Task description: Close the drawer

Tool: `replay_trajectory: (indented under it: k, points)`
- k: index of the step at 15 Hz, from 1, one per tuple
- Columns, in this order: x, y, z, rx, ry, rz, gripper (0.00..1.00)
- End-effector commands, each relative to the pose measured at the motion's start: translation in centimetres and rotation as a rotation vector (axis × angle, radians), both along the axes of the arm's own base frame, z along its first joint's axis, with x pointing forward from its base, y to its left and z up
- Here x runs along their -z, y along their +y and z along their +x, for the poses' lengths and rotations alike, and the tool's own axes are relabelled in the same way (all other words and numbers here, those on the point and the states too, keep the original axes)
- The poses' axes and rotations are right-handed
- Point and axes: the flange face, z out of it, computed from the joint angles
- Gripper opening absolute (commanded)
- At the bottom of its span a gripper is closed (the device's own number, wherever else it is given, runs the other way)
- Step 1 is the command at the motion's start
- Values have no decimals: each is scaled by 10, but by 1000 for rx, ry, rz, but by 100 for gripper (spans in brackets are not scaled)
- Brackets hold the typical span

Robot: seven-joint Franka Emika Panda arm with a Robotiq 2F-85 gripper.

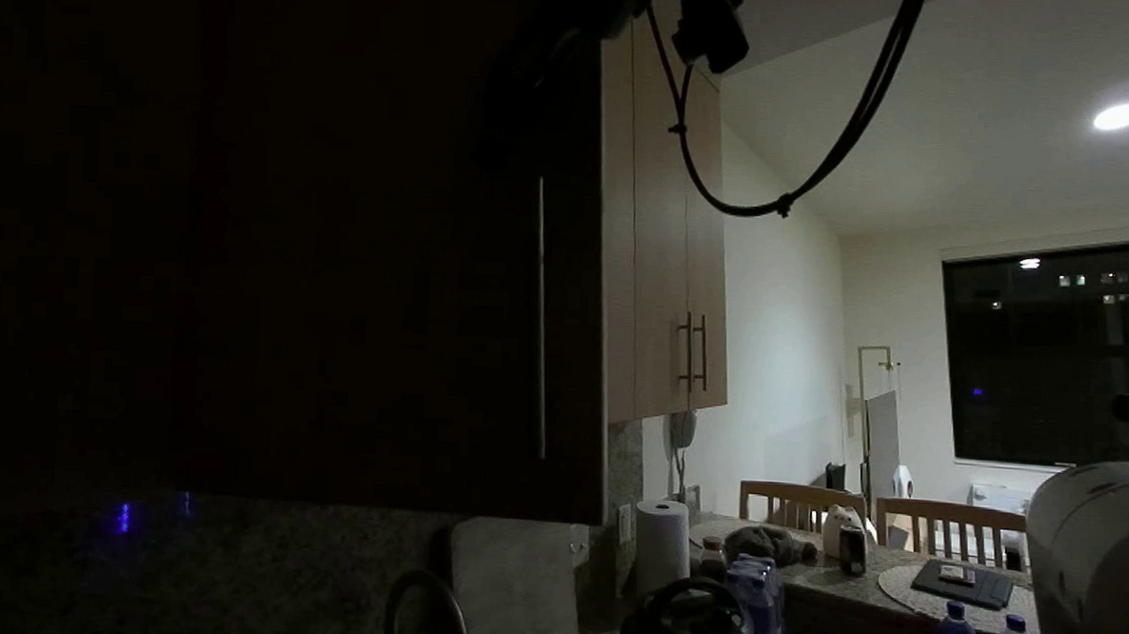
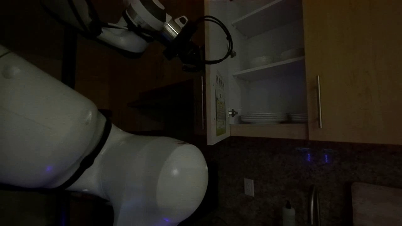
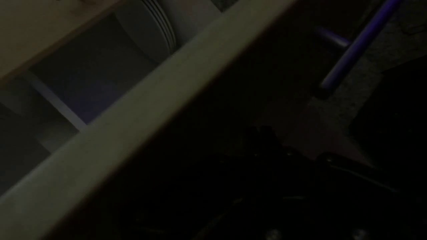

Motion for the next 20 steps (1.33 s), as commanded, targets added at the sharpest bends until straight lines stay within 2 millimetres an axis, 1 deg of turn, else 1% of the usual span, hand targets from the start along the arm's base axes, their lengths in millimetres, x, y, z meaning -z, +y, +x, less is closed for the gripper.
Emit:
replay_trajectory:
  k: [1,4,6,10,13,16,18,20]
  points:
    - [-1,-7,9,141,-91,6,7]
    - [-2,-16,17,239,-110,5,7]
    - [-5,-27,25,313,-126,9,7]
    - [-11,-55,46,419,-126,5,7]
    - [-14,-83,64,472,-114,11,7]
    - [-16,-105,79,508,-90,41,7]
    - [-16,-114,85,499,-62,64,7]
    - [-14,-116,93,447,-12,91,7]
